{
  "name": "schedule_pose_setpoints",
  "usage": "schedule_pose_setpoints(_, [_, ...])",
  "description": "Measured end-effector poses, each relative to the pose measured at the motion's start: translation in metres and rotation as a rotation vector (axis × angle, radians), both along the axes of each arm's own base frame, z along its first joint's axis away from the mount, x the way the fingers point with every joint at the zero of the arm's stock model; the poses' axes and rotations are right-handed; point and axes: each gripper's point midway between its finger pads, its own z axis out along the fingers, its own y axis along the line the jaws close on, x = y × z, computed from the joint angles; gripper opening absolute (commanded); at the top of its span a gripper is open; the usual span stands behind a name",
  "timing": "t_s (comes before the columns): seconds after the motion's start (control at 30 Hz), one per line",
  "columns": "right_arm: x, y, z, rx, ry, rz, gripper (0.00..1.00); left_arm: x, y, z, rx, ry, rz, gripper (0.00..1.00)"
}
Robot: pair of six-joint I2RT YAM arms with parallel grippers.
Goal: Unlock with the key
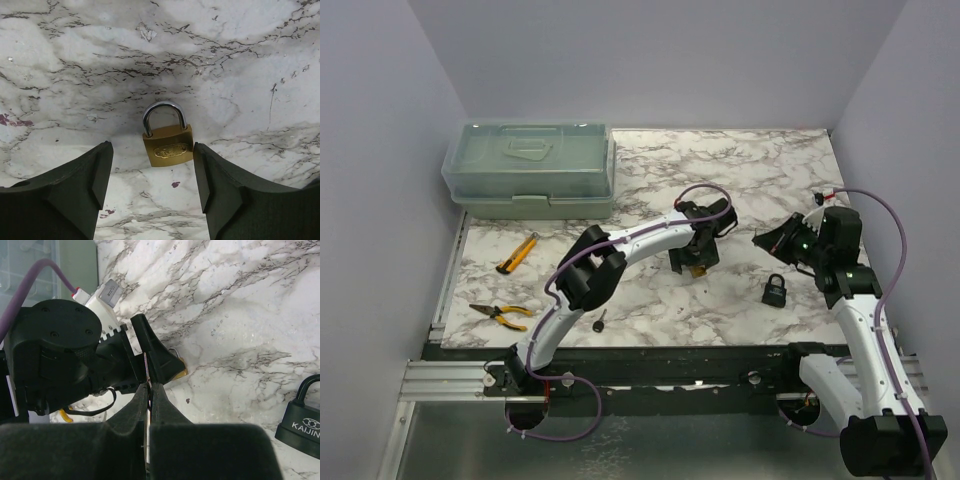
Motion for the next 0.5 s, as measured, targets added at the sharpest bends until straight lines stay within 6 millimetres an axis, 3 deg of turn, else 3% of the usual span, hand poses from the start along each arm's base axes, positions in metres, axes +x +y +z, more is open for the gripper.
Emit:
schedule_pose_setpoints(0.23, [-0.0026,0.0011,-0.0002,-0.002,-0.008,0.012,0.0,0.0019,-0.0077,-0.0051,0.002,-0.003,0.01,0.7])
schedule_pose_setpoints(0.5, [-0.0051,0.0015,0.0017,-0.006,-0.022,0.018,0.0,0.0051,-0.0087,-0.0076,0.036,-0.006,0.019,0.62])
